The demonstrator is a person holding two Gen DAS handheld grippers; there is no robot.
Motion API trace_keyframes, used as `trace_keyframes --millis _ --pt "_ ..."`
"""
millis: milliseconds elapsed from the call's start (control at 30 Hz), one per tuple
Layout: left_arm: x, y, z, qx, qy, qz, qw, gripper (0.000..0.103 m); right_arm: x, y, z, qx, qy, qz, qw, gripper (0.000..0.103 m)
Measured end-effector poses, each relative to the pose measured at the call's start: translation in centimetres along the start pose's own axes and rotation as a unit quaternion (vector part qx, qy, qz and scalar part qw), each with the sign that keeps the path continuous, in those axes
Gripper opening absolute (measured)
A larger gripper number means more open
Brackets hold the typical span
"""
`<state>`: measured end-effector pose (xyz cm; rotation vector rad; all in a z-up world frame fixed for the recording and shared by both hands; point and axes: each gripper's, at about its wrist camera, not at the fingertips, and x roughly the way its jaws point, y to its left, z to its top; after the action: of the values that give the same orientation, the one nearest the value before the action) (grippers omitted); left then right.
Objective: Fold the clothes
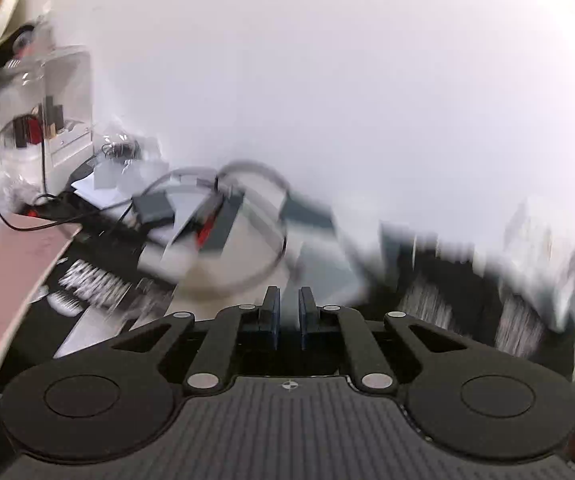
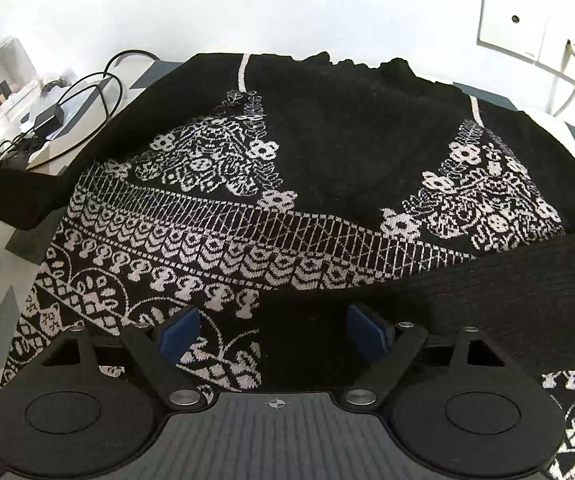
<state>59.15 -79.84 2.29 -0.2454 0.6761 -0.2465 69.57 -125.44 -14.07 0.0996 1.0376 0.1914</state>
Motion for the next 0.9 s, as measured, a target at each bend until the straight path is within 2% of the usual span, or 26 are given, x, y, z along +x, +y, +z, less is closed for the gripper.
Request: trace_keyframes --millis 67,133,200,233,300,333,367,400,500,633,733,800,833,900 --pt "1.7 0.7 2.0 -0.036 -0.030 0.014 0.9988 0.010 0.0 0.1 0.1 0.002 -0.001 -0.001 1.000 0.079" --pt "3.7 0.9 2.8 -0.046 -0.037 0.041 0.9974 0.010 0.0 0.2 0.2 0.001 -0.002 -0.001 1.000 0.078" --pt "5.8 0.3 2.9 -0.033 -0.007 0.049 0.9982 0.011 -0.1 0.2 0.3 -0.003 -0.002 0.001 1.000 0.078" --pt "6.4 -0.3 2.5 -0.016 0.010 0.043 0.9989 0.015 -0.2 0.2 0.5 -0.006 -0.003 0.003 1.000 0.077" --pt "7.0 -1.6 1.1 0.035 0.037 0.038 0.9980 0.037 -0.4 0.2 0.9 -0.013 -0.007 0.009 1.000 0.077" --pt "7.1 -2.3 0.0 0.065 0.047 0.042 0.9959 0.066 -0.5 0.1 1.2 -0.016 -0.010 0.012 1.000 0.077" --pt "7.0 -2.8 -1.0 0.095 0.054 0.047 0.9929 0.085 -0.5 0.0 1.5 -0.018 -0.012 0.014 1.000 0.078" --pt "6.6 -3.2 -2.2 0.123 0.056 0.050 0.9895 0.088 -0.5 -0.1 1.9 -0.019 -0.014 0.016 1.000 0.078" --pt "5.8 -3.6 -6.2 0.215 0.090 0.054 0.9710 0.088 -0.1 -0.1 2.9 -0.024 -0.017 0.019 0.999 0.078" --pt "6.1 -2.8 -11.1 0.284 0.161 0.067 0.9429 0.088 1.0 0.2 4.6 -0.032 -0.017 0.033 0.999 0.078" --pt "6.5 -2.5 -13.8 0.335 0.172 0.102 0.9208 0.085 2.1 0.5 6.6 -0.023 -0.025 0.045 0.998 0.077" --pt "6.7 -2.1 -14.8 0.356 0.167 0.127 0.9108 0.059 2.9 0.8 8.0 -0.011 -0.036 0.061 0.997 0.077" --pt "6.8 -1.8 -15.1 0.361 0.165 0.136 0.9078 0.040 3.5 1.0 8.6 -0.007 -0.038 0.069 0.997 0.077" --pt "6.9 -1.3 -14.9 0.355 0.161 0.138 0.9105 0.017 5.0 1.6 9.8 -0.009 -0.040 0.074 0.996 0.077"
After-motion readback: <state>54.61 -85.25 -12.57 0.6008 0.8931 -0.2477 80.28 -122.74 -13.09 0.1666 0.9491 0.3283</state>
